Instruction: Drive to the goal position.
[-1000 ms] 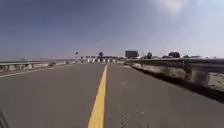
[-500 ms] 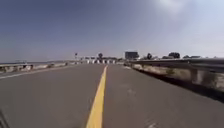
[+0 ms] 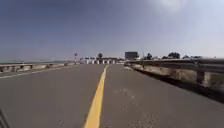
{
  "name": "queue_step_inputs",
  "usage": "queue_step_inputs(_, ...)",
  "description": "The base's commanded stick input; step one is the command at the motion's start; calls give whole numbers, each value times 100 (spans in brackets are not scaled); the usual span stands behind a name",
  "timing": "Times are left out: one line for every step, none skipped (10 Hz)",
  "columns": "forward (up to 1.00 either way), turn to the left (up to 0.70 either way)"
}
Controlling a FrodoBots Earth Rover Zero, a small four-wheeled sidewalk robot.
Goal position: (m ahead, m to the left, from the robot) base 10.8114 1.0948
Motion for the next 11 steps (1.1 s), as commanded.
queue_step_inputs(50,0)
queue_step_inputs(50,0)
queue_step_inputs(50,0)
queue_step_inputs(50,0)
queue_step_inputs(50,0)
queue_step_inputs(50,0)
queue_step_inputs(50,0)
queue_step_inputs(50,0)
queue_step_inputs(50,0)
queue_step_inputs(50,0)
queue_step_inputs(50,0)
